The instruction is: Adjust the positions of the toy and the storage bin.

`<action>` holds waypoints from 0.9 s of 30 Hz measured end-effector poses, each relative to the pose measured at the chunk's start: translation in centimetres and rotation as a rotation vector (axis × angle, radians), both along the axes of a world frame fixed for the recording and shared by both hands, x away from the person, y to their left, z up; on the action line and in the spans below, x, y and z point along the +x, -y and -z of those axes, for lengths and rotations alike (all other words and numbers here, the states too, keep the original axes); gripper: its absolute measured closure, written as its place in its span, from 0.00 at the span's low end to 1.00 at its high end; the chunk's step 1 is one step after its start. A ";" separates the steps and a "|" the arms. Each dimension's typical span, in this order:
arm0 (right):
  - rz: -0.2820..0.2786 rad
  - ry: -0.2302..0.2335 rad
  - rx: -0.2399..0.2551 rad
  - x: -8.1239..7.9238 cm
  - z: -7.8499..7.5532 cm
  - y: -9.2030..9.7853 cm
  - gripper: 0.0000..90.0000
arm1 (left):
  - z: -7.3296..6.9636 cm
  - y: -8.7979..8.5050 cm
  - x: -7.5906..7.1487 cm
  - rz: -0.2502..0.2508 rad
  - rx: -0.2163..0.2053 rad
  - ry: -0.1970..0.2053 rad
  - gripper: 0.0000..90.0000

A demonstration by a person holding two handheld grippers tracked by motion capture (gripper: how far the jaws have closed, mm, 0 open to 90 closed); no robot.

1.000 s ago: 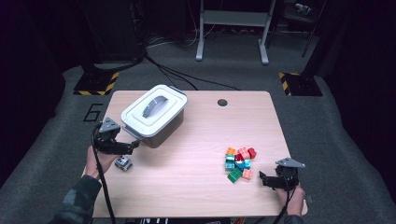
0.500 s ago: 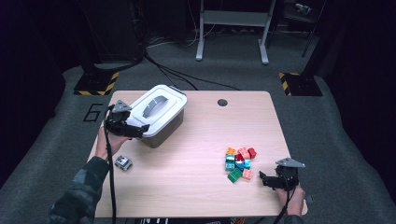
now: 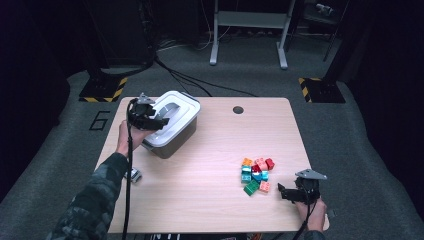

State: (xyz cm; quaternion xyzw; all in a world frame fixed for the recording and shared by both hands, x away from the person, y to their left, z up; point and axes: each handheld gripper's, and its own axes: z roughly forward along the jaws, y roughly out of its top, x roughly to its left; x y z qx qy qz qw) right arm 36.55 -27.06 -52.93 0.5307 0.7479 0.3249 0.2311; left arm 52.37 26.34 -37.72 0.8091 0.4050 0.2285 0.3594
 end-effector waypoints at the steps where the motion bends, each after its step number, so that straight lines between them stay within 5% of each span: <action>1: 0.000 0.000 0.000 0.0 0.0 0.0 0.07 | 0.1 0.2 0.2 0.008 0.013 -0.005 0.43; 4: -0.003 -0.001 0.002 0.0 0.0 0.0 0.07 | 0.3 0.7 0.8 -0.006 0.052 0.010 0.56; 8: -0.002 -0.001 0.002 0.0 0.0 0.0 0.08 | 0.3 0.6 1.1 -0.024 0.054 0.016 0.72; 27: 0.000 0.001 0.001 0.0 0.0 0.0 0.09 | 0.3 0.7 1.0 0.011 0.002 -0.027 0.75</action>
